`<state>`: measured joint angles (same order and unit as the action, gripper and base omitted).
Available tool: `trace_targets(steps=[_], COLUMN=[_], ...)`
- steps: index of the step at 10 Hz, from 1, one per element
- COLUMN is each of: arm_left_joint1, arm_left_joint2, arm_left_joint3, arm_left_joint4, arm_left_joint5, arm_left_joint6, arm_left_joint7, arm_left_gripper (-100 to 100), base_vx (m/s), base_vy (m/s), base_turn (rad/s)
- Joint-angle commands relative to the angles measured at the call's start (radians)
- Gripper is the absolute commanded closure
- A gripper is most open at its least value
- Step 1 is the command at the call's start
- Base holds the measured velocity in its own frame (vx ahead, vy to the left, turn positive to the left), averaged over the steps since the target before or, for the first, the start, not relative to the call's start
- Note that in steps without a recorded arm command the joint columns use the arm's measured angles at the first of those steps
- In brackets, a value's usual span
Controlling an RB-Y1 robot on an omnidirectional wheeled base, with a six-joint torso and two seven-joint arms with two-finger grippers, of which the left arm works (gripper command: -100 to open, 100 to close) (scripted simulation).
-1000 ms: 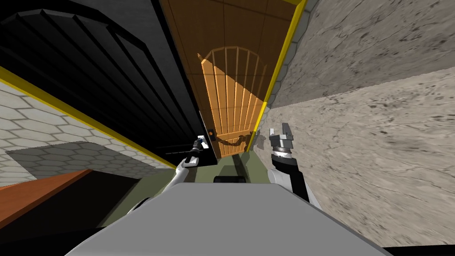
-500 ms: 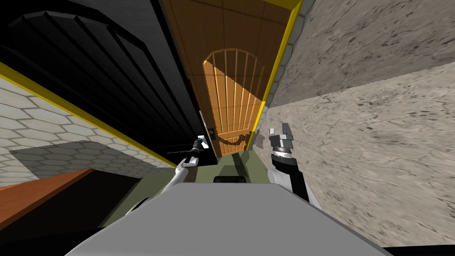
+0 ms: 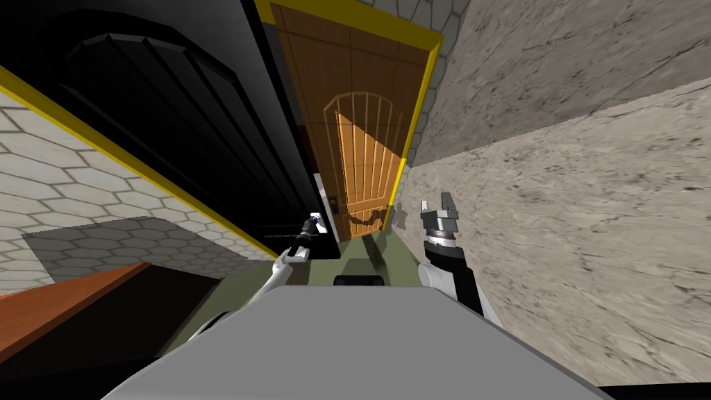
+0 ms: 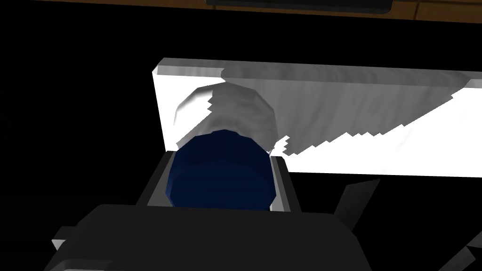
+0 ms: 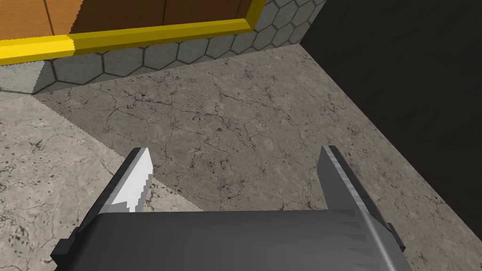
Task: Pull the door open
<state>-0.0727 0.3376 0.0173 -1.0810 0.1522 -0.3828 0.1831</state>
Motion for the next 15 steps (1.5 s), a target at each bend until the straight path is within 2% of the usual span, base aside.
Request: trace_targets(steps=[1,5,6,7,15], arm_left_joint1=[0.005,0.011,0.013,0.027,0.088], arm_left_joint2=[0.015,0.046,0.043,0.061,0.151], arm_left_joint3=[-0.020,-0.080,-0.066,-0.089,-0.186], arm_left_joint4=[-0.009,-0.037,-0.036,-0.048,-0.112], arm_left_joint5=[0.001,0.001,0.001,0.001,0.006], arm_left_joint6=[-0.004,-0.012,-0.004,-0.014,-0.069], arm_left_joint7=[0.019,0.062,0.052,0.070,0.153], arm_left_gripper=[100,100,100,100,100], base_vx=[-0.208,-0.203,-0.068,-0.138,-0.217], base_vy=[0.085,0.110,0.046,0.062,0.107], base_turn=[-0.150,-0.155,-0.039,-0.119,-0.117])
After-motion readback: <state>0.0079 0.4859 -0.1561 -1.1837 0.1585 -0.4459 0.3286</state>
